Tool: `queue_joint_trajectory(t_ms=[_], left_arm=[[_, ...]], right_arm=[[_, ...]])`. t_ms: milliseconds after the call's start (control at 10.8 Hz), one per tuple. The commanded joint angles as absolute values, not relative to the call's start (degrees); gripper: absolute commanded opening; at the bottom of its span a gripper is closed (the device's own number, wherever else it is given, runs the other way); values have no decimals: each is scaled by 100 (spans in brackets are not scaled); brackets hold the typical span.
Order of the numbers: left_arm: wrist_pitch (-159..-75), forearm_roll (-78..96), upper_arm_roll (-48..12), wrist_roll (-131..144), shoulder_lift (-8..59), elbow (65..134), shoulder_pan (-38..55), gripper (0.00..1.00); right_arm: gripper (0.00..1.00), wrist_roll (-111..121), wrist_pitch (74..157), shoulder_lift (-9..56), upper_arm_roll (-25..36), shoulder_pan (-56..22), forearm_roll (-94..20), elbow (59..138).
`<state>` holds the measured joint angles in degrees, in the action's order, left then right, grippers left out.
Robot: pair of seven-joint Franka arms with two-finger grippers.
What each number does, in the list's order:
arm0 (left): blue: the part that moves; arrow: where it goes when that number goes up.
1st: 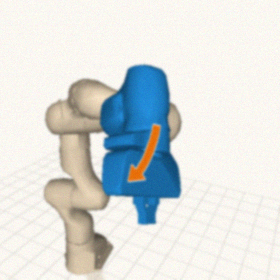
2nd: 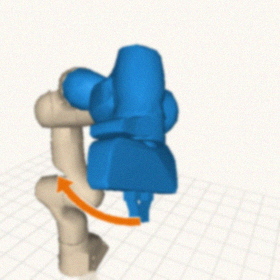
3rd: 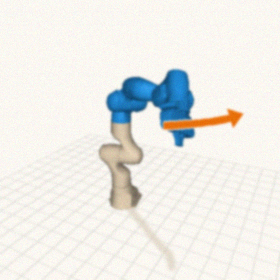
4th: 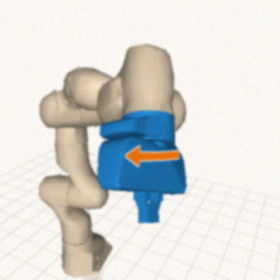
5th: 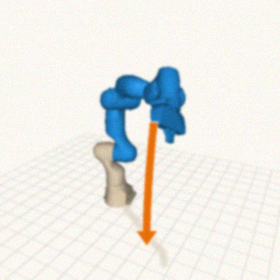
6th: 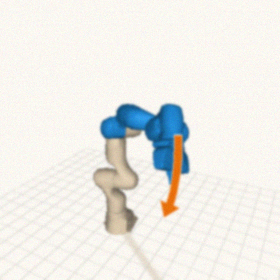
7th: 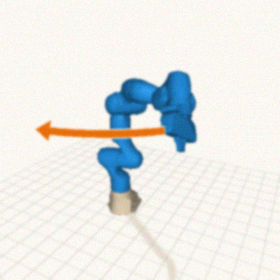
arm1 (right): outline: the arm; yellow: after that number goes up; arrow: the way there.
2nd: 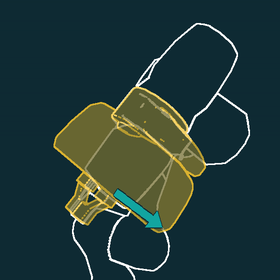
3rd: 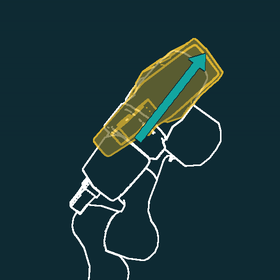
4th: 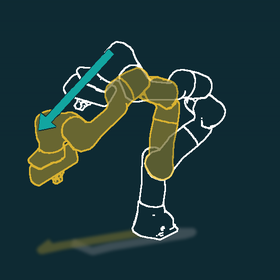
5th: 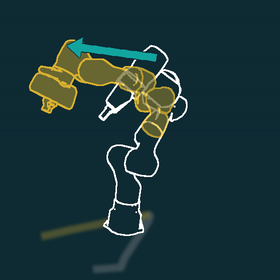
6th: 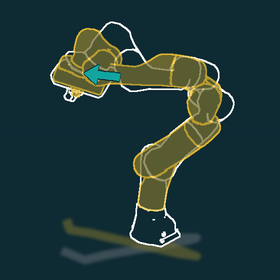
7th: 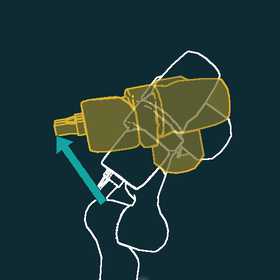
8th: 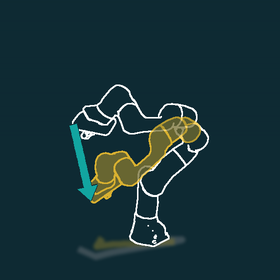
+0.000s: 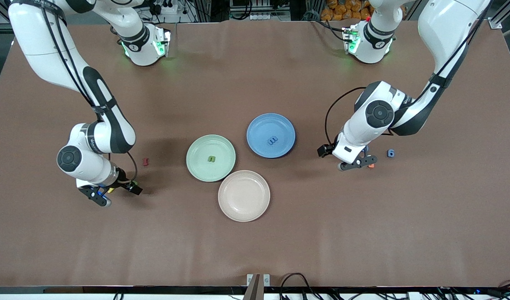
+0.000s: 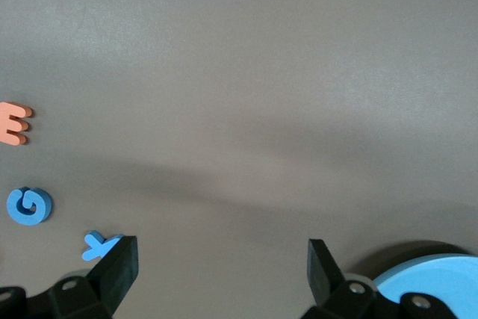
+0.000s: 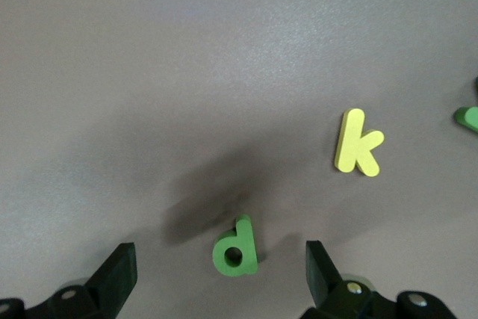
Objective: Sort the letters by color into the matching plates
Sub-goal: 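Grasp the green d with the right gripper while the left reaches X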
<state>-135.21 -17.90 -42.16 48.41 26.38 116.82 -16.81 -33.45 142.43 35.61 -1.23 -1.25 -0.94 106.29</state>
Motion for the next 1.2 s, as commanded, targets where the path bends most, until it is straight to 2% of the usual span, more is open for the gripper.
queue_joint_trajectory(t_ms=[0, 184, 277, 461, 738, 1107], left_arm=[[-13632, -1837, -4272, 4729, 2619, 11768, -1758, 100], [-13736, -1915, -4097, 4415, 2558, 11925, -1740, 100], [-14068, -1925, -3826, 4142, 2471, 12162, -1662, 100], [-14439, -1925, -3386, 3973, 2373, 12444, -1364, 100], [-14484, -1934, -3357, 3911, 1918, 13015, -1310, 100], [-14633, -1934, -3349, 3288, 1714, 13358, -1239, 100]], right_arm=[[95, -3296, 14387, 3691, -229, -18, -62, 10556], [78, -3130, 14432, 3691, -229, -9, -61, 10582], [71, -3085, 14432, 3683, -229, -9, -70, 10626], [69, -3067, 14502, 3639, -237, 53, -70, 10757], [68, -3015, 14528, 3595, -237, 62, -70, 10837], [61, -3015, 14537, 3560, -237, 70, -79, 10898]])
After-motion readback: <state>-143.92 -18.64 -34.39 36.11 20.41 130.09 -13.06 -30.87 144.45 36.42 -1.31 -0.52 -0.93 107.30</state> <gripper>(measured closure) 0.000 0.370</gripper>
